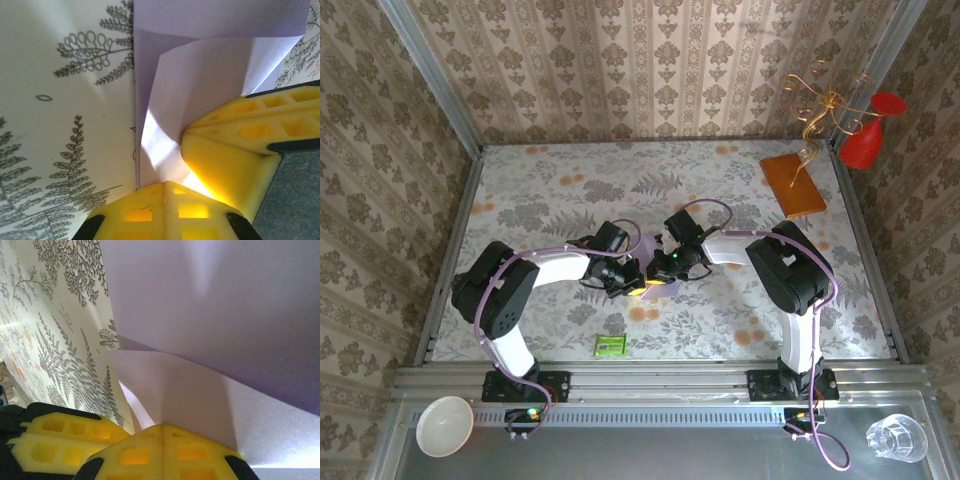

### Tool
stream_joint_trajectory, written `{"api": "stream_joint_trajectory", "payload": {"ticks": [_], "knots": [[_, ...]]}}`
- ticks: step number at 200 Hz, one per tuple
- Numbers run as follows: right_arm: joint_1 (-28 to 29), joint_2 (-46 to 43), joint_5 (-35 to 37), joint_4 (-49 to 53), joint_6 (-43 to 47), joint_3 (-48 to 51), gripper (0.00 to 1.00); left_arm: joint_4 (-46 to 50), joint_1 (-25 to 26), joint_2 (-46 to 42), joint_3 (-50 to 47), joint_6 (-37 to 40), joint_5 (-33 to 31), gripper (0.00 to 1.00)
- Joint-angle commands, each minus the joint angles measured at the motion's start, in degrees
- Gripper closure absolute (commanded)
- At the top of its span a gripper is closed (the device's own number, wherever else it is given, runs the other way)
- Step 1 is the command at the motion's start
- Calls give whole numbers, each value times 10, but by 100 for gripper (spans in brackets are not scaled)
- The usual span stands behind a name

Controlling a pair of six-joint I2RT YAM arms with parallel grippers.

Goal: Fold a paper plane with a square sheet of paper (pick it up from the middle)
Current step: Fold the triangle a second time at the center of the table.

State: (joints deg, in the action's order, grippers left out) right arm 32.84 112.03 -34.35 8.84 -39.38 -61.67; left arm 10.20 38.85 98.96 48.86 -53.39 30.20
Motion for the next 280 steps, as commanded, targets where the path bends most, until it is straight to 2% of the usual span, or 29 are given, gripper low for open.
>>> {"api": "stream_joint_trajectory", "payload": {"ticks": [1, 105, 201, 243, 280], "knots": [[-5, 21, 19, 30, -9, 16, 94, 7, 9, 4, -6, -6, 9, 100], [-7, 24, 21, 28, -11, 17, 94, 36, 26, -5, -24, -6, 4, 100], [-11, 22, 22, 23, -12, 20, 94, 69, 34, -67, -49, -4, -27, 100], [-11, 20, 17, 21, -13, 17, 94, 26, 15, -103, -43, -6, -39, 100], [-11, 21, 16, 19, -15, 17, 94, -4, 12, -57, -23, -8, -14, 100]]}}
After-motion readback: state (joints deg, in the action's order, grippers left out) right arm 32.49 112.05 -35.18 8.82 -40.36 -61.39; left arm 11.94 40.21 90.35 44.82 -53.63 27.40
